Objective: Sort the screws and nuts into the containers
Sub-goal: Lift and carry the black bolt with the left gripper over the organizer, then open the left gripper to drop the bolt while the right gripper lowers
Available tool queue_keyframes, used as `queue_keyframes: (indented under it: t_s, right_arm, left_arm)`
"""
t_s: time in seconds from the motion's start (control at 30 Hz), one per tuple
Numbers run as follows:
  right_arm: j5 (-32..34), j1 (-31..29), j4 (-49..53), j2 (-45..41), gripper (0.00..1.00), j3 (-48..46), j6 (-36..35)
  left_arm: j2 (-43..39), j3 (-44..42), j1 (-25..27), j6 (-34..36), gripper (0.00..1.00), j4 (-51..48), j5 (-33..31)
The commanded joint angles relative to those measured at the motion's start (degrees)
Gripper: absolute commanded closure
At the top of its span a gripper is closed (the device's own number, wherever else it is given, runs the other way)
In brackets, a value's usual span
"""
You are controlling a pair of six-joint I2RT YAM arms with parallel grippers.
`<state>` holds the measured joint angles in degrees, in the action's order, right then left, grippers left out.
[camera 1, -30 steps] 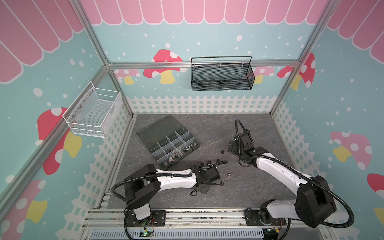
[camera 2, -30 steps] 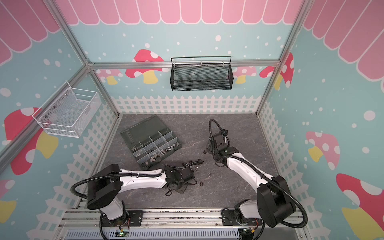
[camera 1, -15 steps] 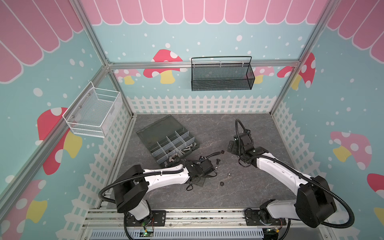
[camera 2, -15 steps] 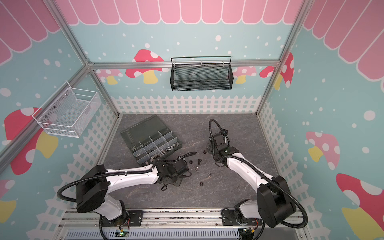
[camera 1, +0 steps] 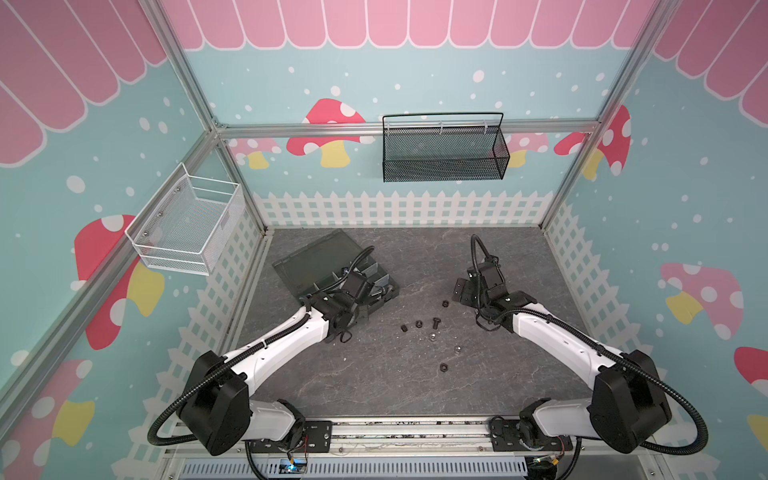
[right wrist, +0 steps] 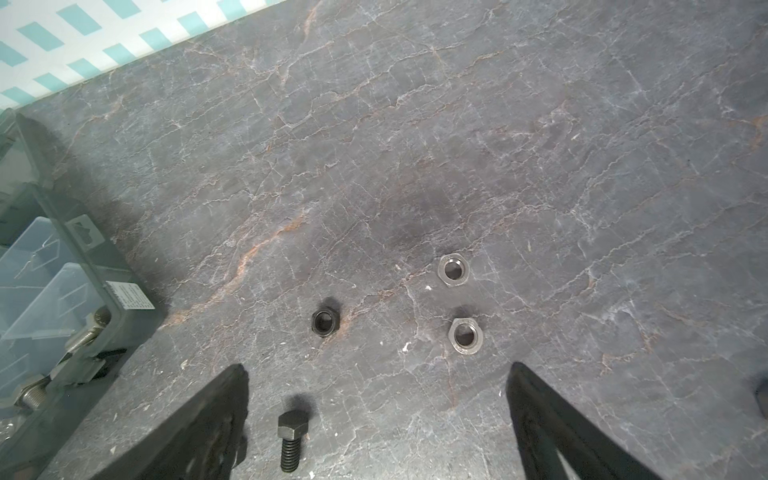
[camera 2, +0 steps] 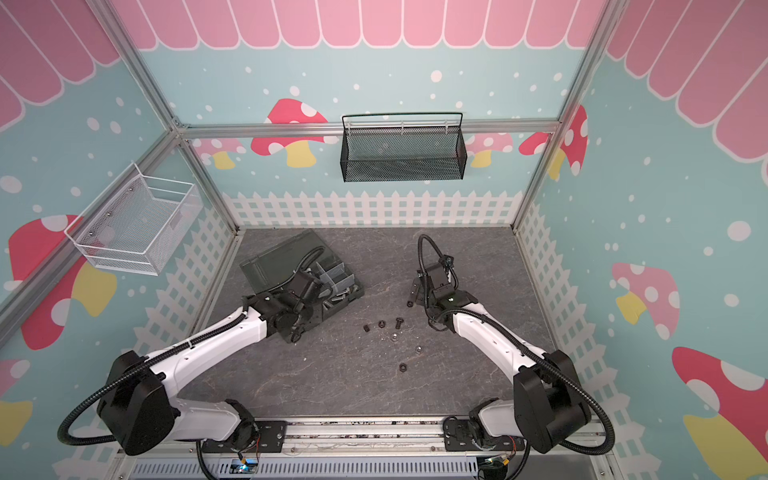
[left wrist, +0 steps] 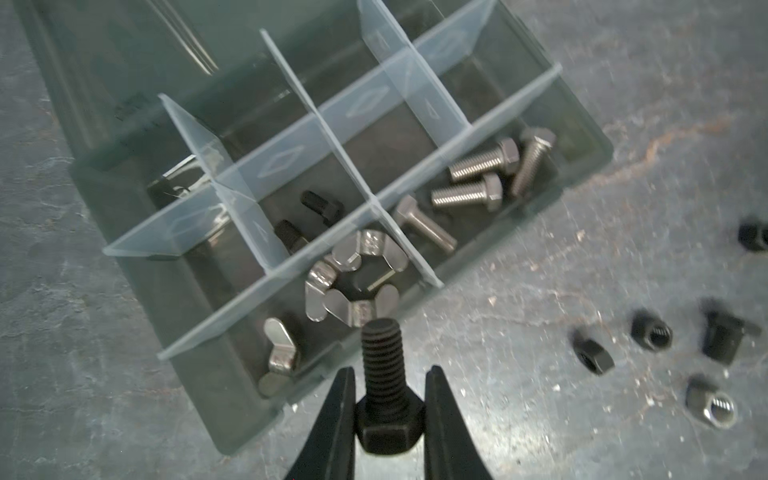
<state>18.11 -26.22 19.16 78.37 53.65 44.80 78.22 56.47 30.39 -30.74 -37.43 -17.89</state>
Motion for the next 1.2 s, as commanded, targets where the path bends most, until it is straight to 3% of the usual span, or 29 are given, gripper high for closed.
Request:
queue_keyframes:
  t_s: [0.0, 0.37, 0.83, 0.93, 1.07, 1.17]
  right_arm:
    - [-0.8, 0.4, -0.5, 1.4, 0.02, 2.2, -1.0]
    - [-2.3, 0.3, -0.5, 5.6, 0.02, 5.2, -3.4]
    - [-5.1, 0.4, -0.3, 10.5, 0.01, 7.1, -5.1]
    - [-5.9, 0.3, -0.1, 12.1, 0.00, 7.7, -5.8]
    - [-7.3, 0.2, 0.8, 14.2, 0.07, 8.8, -7.2]
    - [-7.9, 0.0, 1.2, 15.5, 0.13, 9.2, -8.0]
  left_arm:
    - [-0.8, -1.3, -4.4, 2.6, 0.85, 3.8, 3.4]
    - [7.7, 0.9, -14.6, 6.0, 0.85, 9.0, 10.0]
    - [14.0, 3.4, -16.9, 7.2, 0.82, 11.7, 11.1]
    - [14.2, 3.3, -17.1, 7.2, 0.72, 11.6, 11.1]
    - [13.8, 3.1, -17.3, 7.2, 0.56, 11.7, 11.0]
    - [12.7, 2.8, -17.4, 7.1, 0.51, 11.4, 11.0]
